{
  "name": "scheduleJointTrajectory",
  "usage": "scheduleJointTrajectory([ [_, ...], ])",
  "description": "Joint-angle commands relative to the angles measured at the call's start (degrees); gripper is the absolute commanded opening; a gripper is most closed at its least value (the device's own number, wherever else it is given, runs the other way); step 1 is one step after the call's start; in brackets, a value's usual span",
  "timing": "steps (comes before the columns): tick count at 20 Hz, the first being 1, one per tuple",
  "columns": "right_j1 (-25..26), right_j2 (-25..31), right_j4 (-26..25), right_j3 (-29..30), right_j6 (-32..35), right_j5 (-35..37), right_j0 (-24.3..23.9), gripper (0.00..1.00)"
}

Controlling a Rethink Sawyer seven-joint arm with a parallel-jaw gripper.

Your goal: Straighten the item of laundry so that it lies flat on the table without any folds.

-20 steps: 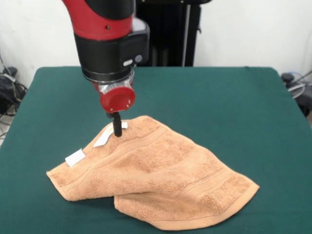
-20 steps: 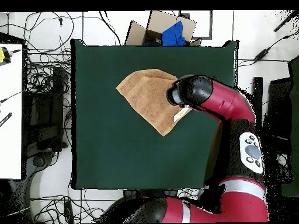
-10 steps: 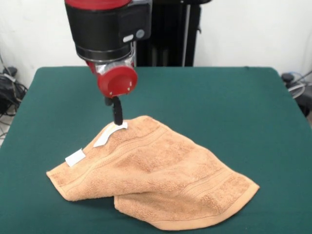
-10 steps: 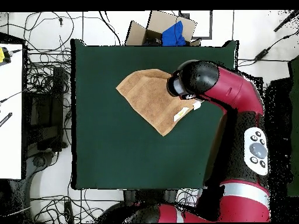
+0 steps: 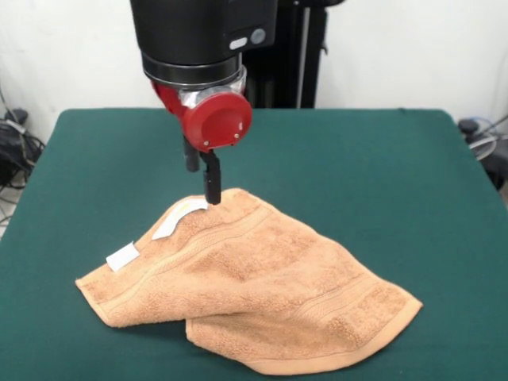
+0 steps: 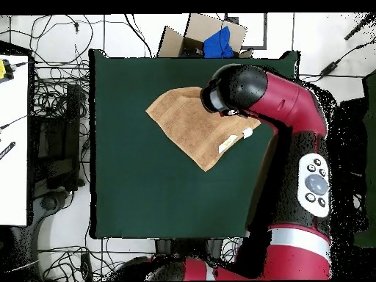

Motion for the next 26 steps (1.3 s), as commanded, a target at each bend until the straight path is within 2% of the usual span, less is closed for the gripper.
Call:
scheduleJointTrajectory([
  [1,2.0,1.2,1.4,0.2,7.6,5.0,1.7,1.00],
  [16,10.2,0.2,1.0,-3.1,11.3,-4.7,4.0,1.00],
  [26,19.7,-1.4,1.1,-11.1,13.9,-7.9,5.4,1.00],
])
